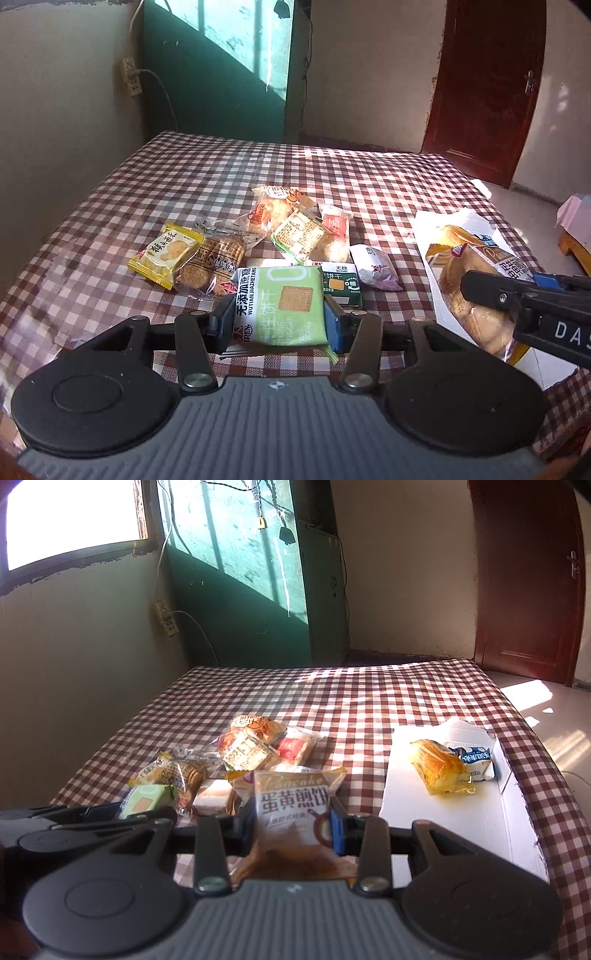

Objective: Organize snacks
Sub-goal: 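Carry the green cracker pack and egg pancake bag toward the white tray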

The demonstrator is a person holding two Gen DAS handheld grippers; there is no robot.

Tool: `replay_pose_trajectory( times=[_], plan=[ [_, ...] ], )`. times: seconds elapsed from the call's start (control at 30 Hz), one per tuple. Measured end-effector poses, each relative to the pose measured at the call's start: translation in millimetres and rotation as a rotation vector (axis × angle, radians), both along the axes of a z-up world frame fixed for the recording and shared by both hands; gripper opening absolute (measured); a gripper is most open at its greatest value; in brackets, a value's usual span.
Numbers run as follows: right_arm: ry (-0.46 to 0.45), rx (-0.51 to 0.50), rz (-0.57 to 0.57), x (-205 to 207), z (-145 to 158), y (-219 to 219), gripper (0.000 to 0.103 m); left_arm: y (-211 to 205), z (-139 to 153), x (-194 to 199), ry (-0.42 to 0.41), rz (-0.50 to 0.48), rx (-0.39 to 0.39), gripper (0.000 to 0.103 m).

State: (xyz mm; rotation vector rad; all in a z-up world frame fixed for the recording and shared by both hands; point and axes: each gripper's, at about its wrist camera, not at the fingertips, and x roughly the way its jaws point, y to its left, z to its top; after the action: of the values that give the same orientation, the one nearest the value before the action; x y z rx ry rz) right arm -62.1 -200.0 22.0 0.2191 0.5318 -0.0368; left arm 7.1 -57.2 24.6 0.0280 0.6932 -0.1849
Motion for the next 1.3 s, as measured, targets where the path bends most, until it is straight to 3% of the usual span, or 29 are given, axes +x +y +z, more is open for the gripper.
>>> replay_pose_trajectory(
  times=[0.47, 1.3],
  plan=[
    [-0.028, 0.007, -0.028, -9, 7, -12, 0.036, -17, 13, -3, 0.013, -0.039, -0.006, 0.058],
    [-0.030, 0.009, -0.085, -14, 6, -33, 0.036, -34, 11, 1, 0.039, -0.107, -0.006, 0.058]
  ],
)
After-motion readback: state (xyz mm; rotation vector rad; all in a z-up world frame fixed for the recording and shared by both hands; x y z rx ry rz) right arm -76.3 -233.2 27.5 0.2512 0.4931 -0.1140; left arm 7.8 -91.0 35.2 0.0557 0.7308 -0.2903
